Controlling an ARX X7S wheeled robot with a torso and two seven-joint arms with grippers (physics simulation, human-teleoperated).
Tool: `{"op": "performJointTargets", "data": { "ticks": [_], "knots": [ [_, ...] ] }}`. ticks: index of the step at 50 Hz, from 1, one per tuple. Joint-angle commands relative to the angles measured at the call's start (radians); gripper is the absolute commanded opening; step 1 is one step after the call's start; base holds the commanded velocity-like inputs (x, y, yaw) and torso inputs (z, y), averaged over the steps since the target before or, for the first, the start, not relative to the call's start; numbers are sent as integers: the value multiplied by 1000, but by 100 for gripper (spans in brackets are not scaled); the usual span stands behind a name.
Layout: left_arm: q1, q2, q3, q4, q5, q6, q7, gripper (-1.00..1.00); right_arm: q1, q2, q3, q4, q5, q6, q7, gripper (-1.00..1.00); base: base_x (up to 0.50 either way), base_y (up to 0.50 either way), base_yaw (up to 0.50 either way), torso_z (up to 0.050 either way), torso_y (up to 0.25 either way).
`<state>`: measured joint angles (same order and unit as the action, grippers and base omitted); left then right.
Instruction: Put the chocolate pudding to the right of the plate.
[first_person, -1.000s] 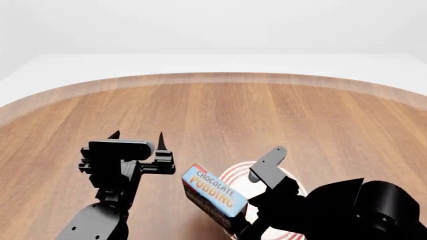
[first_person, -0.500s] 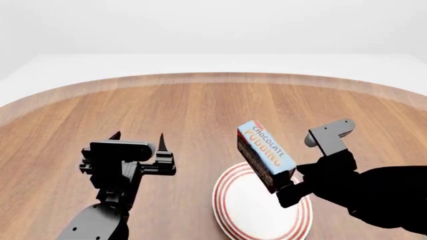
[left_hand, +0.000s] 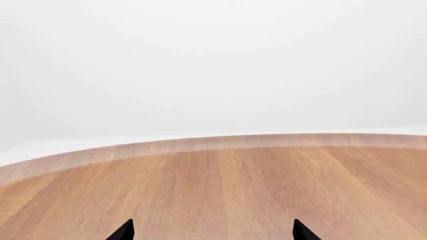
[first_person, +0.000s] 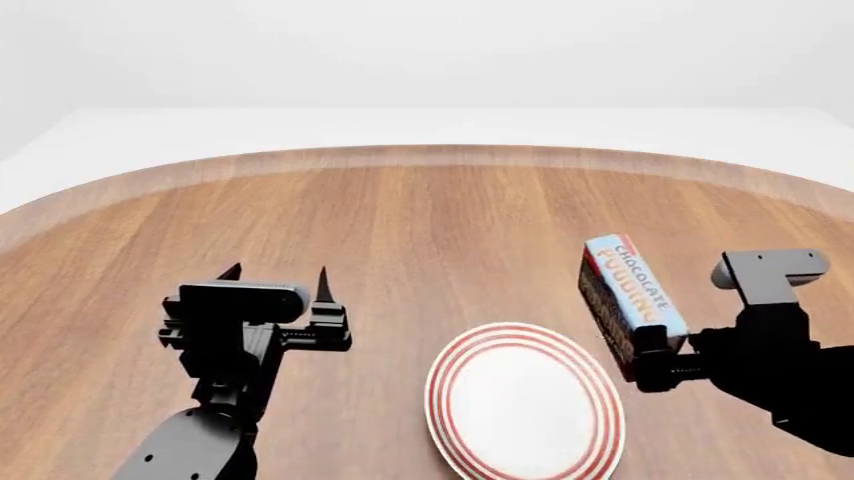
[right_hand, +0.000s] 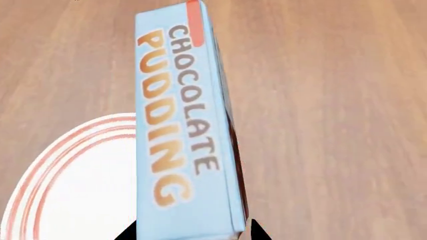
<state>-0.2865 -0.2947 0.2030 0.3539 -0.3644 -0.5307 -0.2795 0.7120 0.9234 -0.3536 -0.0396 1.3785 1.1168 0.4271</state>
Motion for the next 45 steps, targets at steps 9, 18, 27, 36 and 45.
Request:
{"op": "performJointTargets", "data": {
  "ticks": [9, 18, 27, 36, 45],
  "knots": [
    [-1, -5, 7, -3, -5, 4, -4, 100, -170, 114, 110, 119, -2, -123, -37, -100, 0, 0, 0, 0, 0],
    [2, -7, 10, -3, -6, 8, -8, 100, -186, 126, 113, 172, -34, -153, -61, -100, 0, 0, 0, 0, 0],
    [2, -8, 12, -8, -9, 11, -9, 100, -201, 125, 117, 209, -42, -170, -73, -100, 0, 0, 0, 0, 0],
    [3, -11, 12, -8, -12, 15, -12, 100, -230, 100, 95, 264, -82, -206, -108, -100, 0, 0, 0, 0, 0],
    [0, -12, 17, -6, -13, 12, -15, 100, -251, 74, 75, 315, -114, -238, -145, -100, 0, 0, 0, 0, 0]
  ]
}}
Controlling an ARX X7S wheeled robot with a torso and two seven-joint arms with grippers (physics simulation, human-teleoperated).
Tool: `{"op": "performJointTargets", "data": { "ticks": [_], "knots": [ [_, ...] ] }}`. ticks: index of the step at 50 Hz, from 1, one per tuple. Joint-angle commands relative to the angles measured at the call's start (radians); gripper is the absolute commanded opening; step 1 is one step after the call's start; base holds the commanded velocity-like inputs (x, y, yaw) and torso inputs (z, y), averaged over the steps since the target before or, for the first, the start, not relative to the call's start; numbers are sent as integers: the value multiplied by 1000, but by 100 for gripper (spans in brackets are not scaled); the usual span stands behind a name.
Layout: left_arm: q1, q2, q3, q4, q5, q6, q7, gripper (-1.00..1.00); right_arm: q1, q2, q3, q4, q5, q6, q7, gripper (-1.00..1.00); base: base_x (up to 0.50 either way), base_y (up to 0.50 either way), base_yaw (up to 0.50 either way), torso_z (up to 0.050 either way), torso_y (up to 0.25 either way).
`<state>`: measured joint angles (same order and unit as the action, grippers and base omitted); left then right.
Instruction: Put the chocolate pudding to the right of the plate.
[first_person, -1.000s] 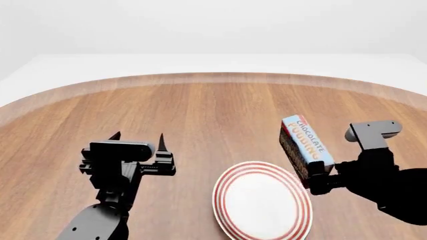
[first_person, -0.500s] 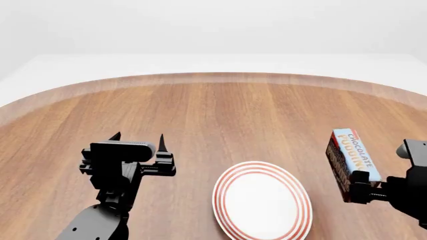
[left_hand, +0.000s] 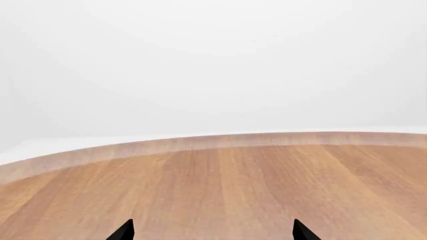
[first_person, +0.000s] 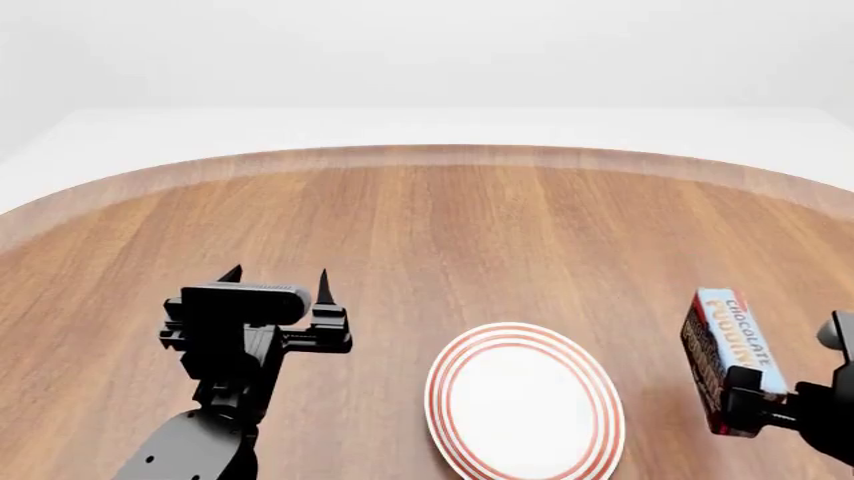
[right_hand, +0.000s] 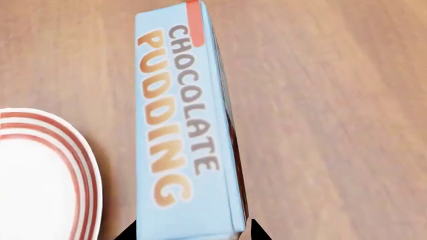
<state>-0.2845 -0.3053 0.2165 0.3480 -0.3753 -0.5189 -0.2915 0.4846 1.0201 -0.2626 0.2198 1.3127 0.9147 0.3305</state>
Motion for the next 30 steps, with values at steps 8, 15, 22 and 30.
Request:
{"op": "performJointTargets", "data": {
  "ticks": [8, 15, 22, 30],
  "knots": [
    [-1, -3, 9, 3, -4, 2, -5, 100, -21, -38, -22, 65, -61, -49, -57, -100, 0, 0, 0, 0, 0],
    [0, -5, 9, 0, -9, 4, -5, 100, -8, -59, -35, 90, -80, -60, -71, -100, 0, 0, 0, 0, 0],
    [1, -7, 8, 4, -13, 2, -7, 100, 8, -71, -49, 114, -99, -63, -82, -100, 0, 0, 0, 0, 0],
    [2, -9, 6, 5, -18, 5, -9, 100, 9, -74, -53, 122, -95, -56, -89, -100, 0, 0, 0, 0, 1]
  ]
}}
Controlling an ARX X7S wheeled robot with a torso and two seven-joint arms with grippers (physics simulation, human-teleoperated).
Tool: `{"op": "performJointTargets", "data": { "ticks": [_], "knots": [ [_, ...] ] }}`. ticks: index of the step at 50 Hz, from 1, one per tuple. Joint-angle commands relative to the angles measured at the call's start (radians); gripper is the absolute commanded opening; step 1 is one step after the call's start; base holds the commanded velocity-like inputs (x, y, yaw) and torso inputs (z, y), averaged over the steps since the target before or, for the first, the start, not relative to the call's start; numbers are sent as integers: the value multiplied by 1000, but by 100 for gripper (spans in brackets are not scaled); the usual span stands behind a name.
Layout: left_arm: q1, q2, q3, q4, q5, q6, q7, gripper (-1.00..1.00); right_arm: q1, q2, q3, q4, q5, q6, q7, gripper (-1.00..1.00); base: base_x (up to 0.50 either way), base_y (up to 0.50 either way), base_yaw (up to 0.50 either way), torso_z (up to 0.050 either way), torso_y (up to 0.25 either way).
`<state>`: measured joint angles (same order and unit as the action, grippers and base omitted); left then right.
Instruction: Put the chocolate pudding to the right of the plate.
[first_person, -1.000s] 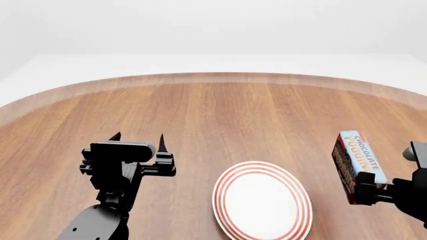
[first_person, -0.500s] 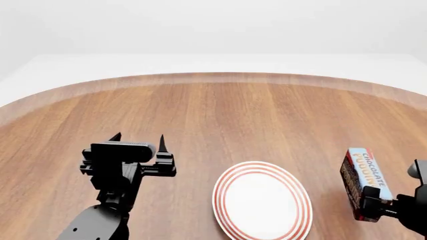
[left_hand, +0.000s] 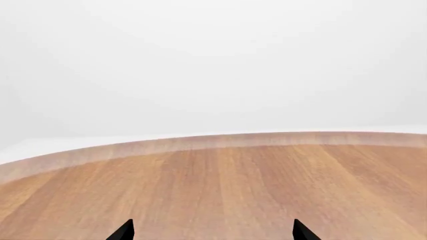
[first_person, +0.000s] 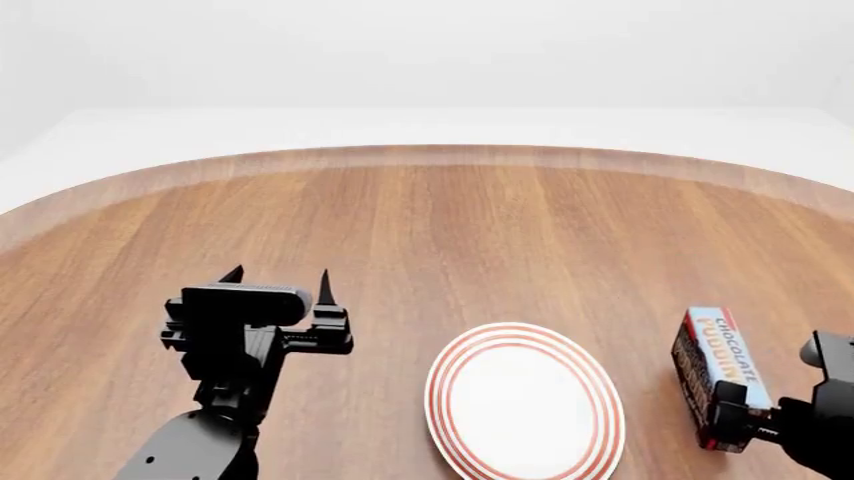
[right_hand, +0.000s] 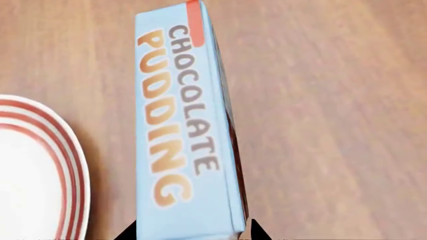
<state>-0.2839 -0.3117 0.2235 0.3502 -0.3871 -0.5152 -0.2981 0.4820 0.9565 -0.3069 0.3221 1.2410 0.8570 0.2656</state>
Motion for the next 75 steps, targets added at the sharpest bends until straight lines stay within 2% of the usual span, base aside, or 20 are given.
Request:
{"op": "performJointTargets", "data": {
  "ticks": [1, 2, 18, 31, 49, 55, 62, 67, 75],
  "knots": [
    [1, -3, -1, 2, -6, 1, -3, 100, 12, -10, -10, 19, -24, 2, -26, -100, 0, 0, 0, 0, 0],
    [1, -3, -1, 2, -6, 2, -4, 100, 13, -10, -11, 16, -21, 7, -30, 100, 0, 0, 0, 0, 0],
    [-2, -6, 2, -4, -11, 5, -6, 100, 40, 3, -12, -19, -18, 26, -19, 100, 0, 0, 0, 0, 0],
    [-6, -10, 6, 6, -15, -2, -13, 100, 63, 115, 97, -263, 122, 79, 84, 100, 0, 0, 0, 0, 0],
    [-11, -13, 12, 2, -18, 0, -16, 100, 107, 98, 87, -317, 121, 85, 75, 100, 0, 0, 0, 0, 0],
    [-17, -14, 15, 3, -19, -4, -19, 100, 73, 125, 150, -457, 139, 14, 49, 100, 0, 0, 0, 0, 0],
    [-25, -15, 16, 12, -23, -12, -24, 100, 71, 130, 231, -631, 231, -19, 146, 100, 0, 0, 0, 0, 0],
    [-26, -16, 17, 14, -25, -12, -26, 100, -11, 73, 285, -782, 219, -111, 196, 100, 0, 0, 0, 0, 0],
    [-32, -18, 19, 22, -28, -19, -30, 100, -51, 34, 302, -909, 190, -157, 262, 100, 0, 0, 0, 0, 0]
  ]
}}
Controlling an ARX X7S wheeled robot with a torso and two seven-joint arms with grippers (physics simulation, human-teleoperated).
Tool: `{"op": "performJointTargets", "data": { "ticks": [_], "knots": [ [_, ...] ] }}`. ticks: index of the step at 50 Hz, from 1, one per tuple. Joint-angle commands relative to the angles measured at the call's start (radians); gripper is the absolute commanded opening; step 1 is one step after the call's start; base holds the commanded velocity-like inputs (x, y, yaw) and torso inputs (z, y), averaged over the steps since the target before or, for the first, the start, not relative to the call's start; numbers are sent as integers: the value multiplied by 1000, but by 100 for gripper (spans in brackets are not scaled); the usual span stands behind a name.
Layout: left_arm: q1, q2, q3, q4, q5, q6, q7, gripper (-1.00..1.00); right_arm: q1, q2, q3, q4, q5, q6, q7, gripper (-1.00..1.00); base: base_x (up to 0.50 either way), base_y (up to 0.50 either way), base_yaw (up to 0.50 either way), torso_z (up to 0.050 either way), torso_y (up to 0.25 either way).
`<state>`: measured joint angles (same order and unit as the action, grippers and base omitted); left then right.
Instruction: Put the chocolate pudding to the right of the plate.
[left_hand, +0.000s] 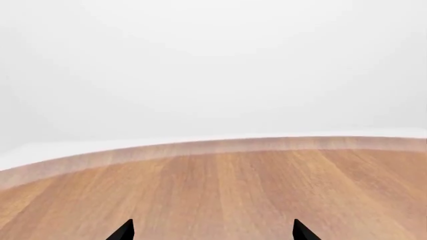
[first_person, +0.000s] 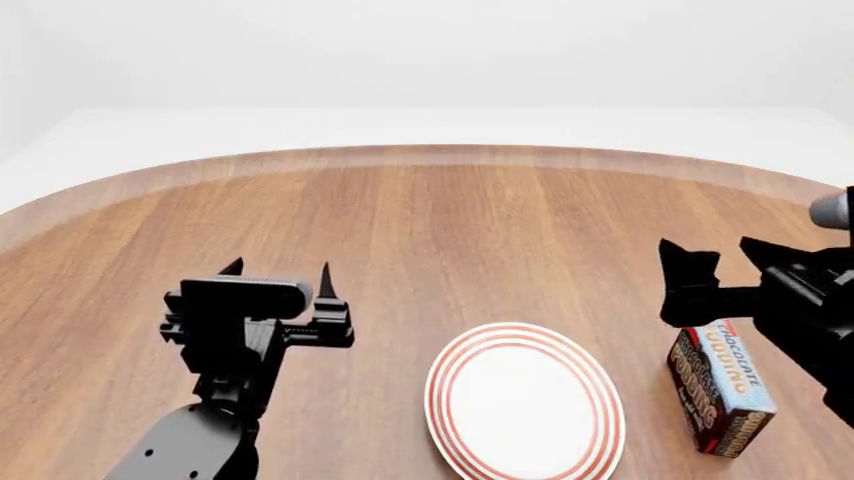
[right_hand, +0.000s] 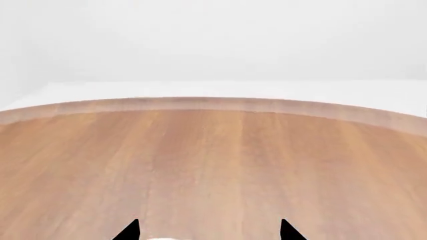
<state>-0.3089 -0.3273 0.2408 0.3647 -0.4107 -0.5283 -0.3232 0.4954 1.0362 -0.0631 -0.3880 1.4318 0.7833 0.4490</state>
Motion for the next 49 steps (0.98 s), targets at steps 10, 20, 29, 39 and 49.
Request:
{"op": "performJointTargets", "data": {
  "ticks": [10, 20, 29, 39, 49],
  "knots": [
    [-10, -3, 0, 10, -10, -6, -9, 100, -111, -99, -41, -332, -289, -97, 173, 100, 0, 0, 0, 0, 0],
    [-15, -6, -3, 10, -15, -7, -13, 100, -174, -122, -94, -393, -480, -146, 186, 100, 0, 0, 0, 0, 0],
    [-19, -10, -2, 18, -18, -11, -17, 100, -204, -130, -120, -408, -527, -174, 163, 100, 0, 0, 0, 0, 0],
    [-22, -10, 4, 16, -18, -10, -18, 100, -204, -132, -135, -401, -546, -179, 150, 100, 0, 0, 0, 0, 0],
    [-19, -12, 5, 11, -21, -3, -19, 100, -204, -134, -138, -399, -546, -182, 146, 100, 0, 0, 0, 0, 0]
  ]
}}
